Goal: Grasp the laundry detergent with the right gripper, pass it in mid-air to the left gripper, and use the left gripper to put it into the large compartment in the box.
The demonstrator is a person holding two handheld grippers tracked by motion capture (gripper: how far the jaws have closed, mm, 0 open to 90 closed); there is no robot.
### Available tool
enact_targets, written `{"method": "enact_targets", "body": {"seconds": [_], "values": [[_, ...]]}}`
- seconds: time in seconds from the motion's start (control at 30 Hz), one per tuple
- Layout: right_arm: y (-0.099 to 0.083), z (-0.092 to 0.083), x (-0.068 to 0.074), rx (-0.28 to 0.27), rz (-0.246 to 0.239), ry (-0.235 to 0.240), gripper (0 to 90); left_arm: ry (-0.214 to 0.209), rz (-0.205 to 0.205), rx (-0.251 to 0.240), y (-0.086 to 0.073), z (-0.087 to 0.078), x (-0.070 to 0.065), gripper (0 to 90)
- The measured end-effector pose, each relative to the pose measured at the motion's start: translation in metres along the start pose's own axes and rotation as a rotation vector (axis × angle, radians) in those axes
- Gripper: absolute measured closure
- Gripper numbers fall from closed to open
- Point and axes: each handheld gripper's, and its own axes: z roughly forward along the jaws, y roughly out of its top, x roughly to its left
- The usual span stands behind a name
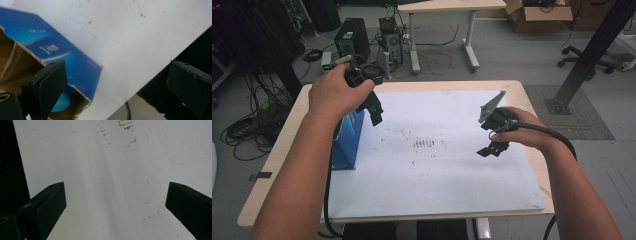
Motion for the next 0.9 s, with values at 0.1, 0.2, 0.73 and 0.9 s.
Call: {"method": "enact_targets", "body": {"seconds": [0.1,0.2,0.73,0.9], "values": [[0.002,0.001,0.002,0.012,-0.009,0.003,3.1,-0.018,0.07,-0.009,0.005,-0.003,-0.007,3.9],[0.005,0.002,0.004,0.023,-0.018,0.01,3.2,-0.03,0.134,0.001,0.009,-0.002,-0.013,4.1],[0.028,-0.004,0.008,0.083,-0.069,0.014,3.3,-0.06,0.405,0.045,0.018,0.006,-0.034,4.1],[0.034,-0.004,0.006,0.109,-0.081,0.016,3.2,-0.052,0.445,0.059,0.023,0.011,-0.036,4.2]]}}
